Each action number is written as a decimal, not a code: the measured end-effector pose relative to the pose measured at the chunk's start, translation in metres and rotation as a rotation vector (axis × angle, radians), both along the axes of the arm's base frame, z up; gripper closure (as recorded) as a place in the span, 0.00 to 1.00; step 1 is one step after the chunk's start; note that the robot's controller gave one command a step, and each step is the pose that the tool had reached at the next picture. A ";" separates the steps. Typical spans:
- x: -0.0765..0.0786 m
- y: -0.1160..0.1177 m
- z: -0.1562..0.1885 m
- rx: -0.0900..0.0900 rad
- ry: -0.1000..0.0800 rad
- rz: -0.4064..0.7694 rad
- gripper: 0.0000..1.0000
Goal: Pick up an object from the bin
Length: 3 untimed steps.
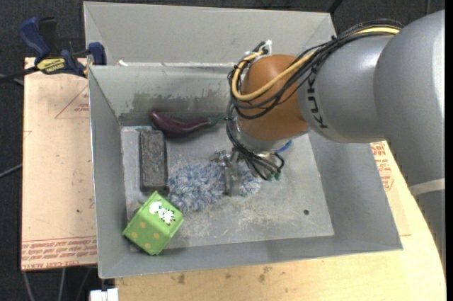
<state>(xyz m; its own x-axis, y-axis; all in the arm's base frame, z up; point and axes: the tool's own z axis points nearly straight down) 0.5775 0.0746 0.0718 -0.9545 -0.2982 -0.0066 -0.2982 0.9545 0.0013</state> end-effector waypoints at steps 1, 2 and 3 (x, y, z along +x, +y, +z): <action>-0.001 0.000 0.004 -0.001 0.005 -0.001 1.00; -0.003 0.000 0.019 -0.002 0.013 0.000 1.00; -0.003 0.000 0.041 -0.002 0.010 -0.001 1.00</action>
Offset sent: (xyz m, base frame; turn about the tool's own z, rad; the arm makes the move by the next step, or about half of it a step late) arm -0.0001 0.0001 0.0872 0.0000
